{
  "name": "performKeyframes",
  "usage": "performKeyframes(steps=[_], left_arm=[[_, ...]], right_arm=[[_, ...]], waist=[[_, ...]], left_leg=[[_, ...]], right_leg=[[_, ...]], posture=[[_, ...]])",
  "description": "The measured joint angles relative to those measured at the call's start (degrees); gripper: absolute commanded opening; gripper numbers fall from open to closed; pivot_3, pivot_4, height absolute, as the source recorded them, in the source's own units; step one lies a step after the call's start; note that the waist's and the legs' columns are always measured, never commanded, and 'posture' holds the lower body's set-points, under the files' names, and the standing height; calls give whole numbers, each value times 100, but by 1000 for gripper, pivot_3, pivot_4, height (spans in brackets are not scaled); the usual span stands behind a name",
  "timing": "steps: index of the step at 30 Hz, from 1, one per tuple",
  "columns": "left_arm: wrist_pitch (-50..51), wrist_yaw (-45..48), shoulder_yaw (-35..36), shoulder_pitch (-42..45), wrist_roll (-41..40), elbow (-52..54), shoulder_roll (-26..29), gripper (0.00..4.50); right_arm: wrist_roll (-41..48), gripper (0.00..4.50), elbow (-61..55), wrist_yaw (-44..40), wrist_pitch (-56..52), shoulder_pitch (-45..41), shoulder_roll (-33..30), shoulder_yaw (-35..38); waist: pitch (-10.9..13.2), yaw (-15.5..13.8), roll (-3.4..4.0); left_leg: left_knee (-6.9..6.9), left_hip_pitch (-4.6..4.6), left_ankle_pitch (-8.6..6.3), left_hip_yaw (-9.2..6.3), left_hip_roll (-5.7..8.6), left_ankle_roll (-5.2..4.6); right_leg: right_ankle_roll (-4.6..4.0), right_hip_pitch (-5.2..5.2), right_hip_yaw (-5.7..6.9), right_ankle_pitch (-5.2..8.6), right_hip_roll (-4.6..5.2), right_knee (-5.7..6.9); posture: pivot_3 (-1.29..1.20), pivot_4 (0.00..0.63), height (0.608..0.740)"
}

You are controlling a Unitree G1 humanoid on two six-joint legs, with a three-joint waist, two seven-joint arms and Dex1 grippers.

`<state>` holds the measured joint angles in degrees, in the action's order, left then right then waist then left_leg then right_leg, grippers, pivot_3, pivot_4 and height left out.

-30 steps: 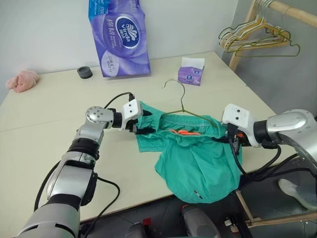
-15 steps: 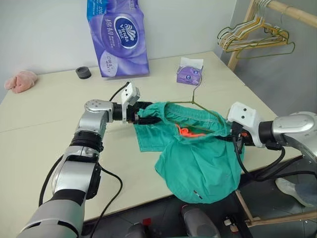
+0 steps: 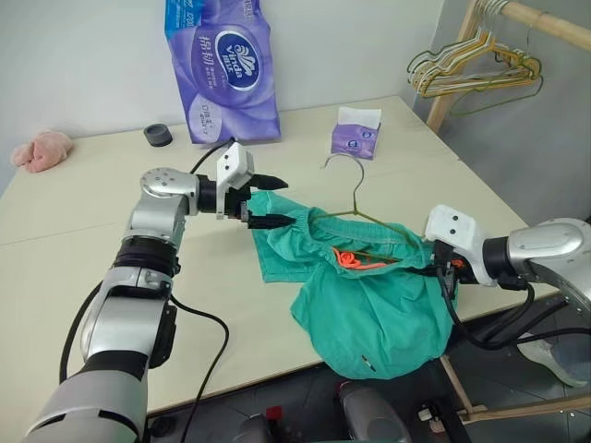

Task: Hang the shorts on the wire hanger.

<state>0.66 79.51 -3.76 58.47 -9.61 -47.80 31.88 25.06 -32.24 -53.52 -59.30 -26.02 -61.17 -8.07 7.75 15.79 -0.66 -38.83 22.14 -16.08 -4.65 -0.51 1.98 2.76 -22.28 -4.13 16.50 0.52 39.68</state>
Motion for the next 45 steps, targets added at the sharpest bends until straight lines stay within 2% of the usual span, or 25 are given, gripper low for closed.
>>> performKeyframes(steps=[3, 7, 14, 16, 20, 23, 28, 33, 39, 43, 45], left_arm=[[-168, -377, 203, 394, 49, -461, 74, 4463], [-251, -501, 309, 479, 66, -573, 90, 4463], [25, -247, 291, 68, -47, -3, -247, 4463], [138, -271, 292, 64, -77, 161, -388, 4463], [445, -214, 226, -9, -238, 857, -663, 4463], [638, 24, -78, -248, -376, 1638, -884, 4463], [735, -43, -231, -329, -395, 1954, -1106, 4463], [926, -397, -446, -320, -413, 2286, -1660, 4463], [1416, -863, -626, -281, -537, 3022, -2153, 4463], [1351, -1333, -726, -186, -366, 3126, -2317, 4463], [1256, -1765, -738, -82, -156, 3126, -2441, 4463]], right_arm=[[148, 0, 84, 56, -135, 328, 0, 382], [395, 0, 251, 442, -681, 868, 398, 1453], [867, 0, -70, 1323, -1891, 967, 1355, 2967], [963, 0, -182, 1517, -2245, 949, 1459, 3263], [1130, 0, -365, 1722, -3009, 921, 1387, 4013], [1516, 0, -358, 1881, -3275, 1006, 1055, 4644], [2709, 0, 101, 2406, -3277, 1414, 567, 5262], [4122, 0, 1000, 3599, -3275, 1530, -170, 5941], [6051, 0, 1978, 5928, -3147, 1470, -460, 6142], [7861, 0, 2262, 7838, -2012, 2026, -1008, 5848], [8425, 0, 2259, 8640, -1322, 1975, -1133, 5482]], waist=[[-1, -1, -1], [-5, -7, -6], [-5, 17, -5], [-5, 13, -5], [-4, 19, -3], [-4, 60, -2], [-3, 257, 2], [-1, 412, 5], [0, 626, 13], [4, 688, 11], [10, 750, 1]], left_leg=[[-1, 1, 0, -1, 1, 0], [-2, 1, 0, -2, 1, 0], [-2, -1, 0, -1, -1, 0], [-2, 1, 0, 4, 3, 0], [-1, 5, 0, 9, 5, 0], [0, 3, 0, 16, 3, 0], [6, -1, -1, 35, 8, -2], [8, 30, -7, 41, 19, -12], [16, 34, -10, 49, 15, -17], [42, 22, -10, 69, 11, -18], [63, -2, -10, 105, 13, -18]], right_leg=[[0, 1, 0, 0, 1, 0], [0, 2, -1, 0, 3, 4], [0, 1, -2, 0, -1, 11], [1, 1, -2, 1, 1, 10], [5, 2, -2, 3, 2, 7], [5, 3, -4, 3, 0, 5], [6, 7, -12, 5, -13, -2], [7, 10, -14, 5, -19, -30], [31, 12, -20, 20, -27, -48], [36, 14, -40, 22, -38, -69], [46, 15, -80, 27, -39, -76]], posture=[[-297, 61, 740], [-315, 63, 740], [-363, 72, 740], [-380, 77, 740], [-421, 89, 740], [-435, 92, 740], [-479, 102, 740], [-508, 109, 740], [-518, 115, 740], [-517, 120, 740], [-517, 120, 740]])
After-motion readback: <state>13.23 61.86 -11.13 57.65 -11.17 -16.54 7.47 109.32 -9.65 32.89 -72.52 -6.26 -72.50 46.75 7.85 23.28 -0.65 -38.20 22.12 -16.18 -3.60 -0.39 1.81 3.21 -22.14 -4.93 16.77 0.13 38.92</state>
